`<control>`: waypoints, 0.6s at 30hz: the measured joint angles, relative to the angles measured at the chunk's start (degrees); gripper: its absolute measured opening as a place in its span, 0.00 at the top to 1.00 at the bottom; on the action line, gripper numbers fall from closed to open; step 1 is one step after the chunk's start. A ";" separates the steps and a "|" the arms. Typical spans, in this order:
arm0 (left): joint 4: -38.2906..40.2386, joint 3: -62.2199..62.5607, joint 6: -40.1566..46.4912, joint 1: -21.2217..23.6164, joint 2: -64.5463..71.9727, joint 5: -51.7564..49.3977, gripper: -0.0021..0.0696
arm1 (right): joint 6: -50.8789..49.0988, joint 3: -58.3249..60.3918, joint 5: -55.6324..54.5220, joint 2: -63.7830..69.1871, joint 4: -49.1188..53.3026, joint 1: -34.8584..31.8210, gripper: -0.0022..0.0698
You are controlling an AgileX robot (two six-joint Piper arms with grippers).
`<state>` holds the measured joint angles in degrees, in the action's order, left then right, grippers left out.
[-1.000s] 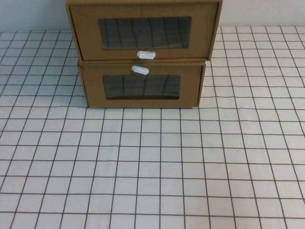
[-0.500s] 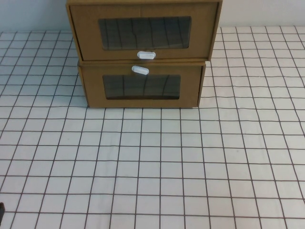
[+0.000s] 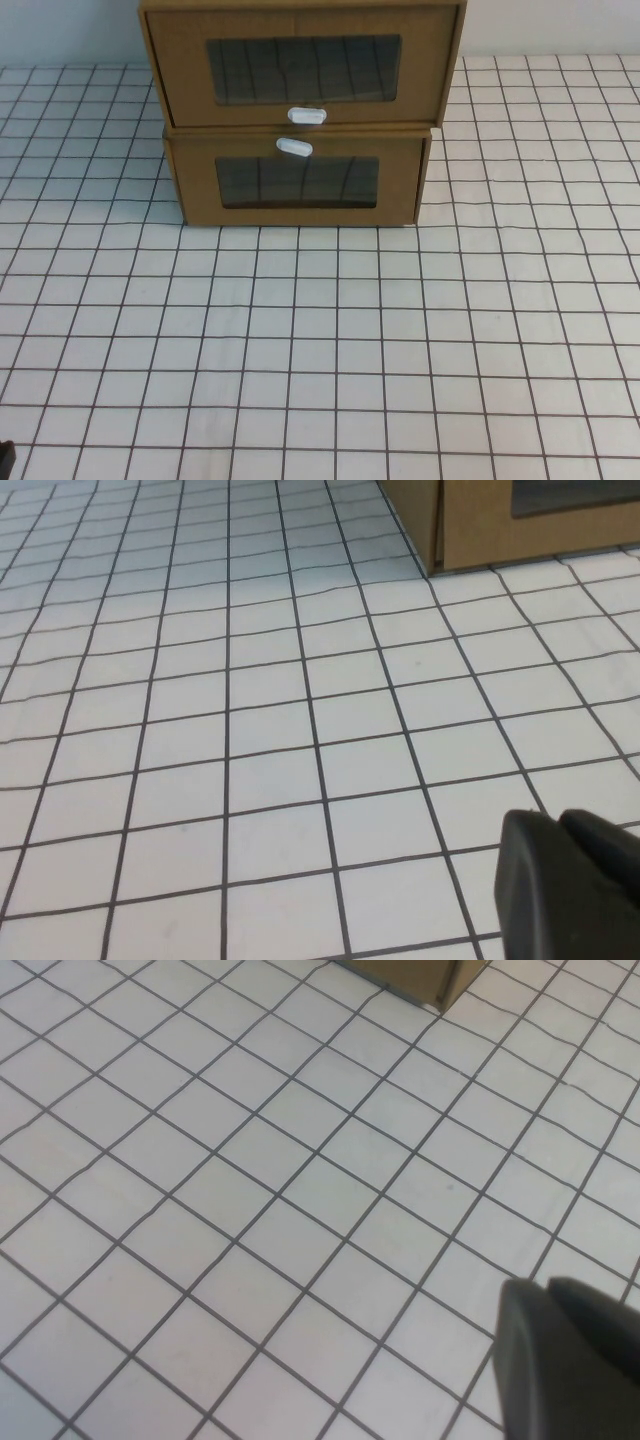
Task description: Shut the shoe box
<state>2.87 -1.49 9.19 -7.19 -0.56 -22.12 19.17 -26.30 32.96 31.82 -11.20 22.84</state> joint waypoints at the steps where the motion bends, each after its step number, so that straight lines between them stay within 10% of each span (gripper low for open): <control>1: 0.00 0.00 0.00 0.00 0.00 0.00 0.98 | 0.00 0.00 0.00 0.00 0.00 0.00 0.99; 18: 0.00 0.00 0.00 0.00 0.00 0.00 0.98 | 0.61 2.59 -3.83 -15.49 -3.22 -10.59 0.99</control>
<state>2.87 -1.49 9.19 -7.19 -0.56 -22.12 19.78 -23.71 29.13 16.33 -14.42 12.24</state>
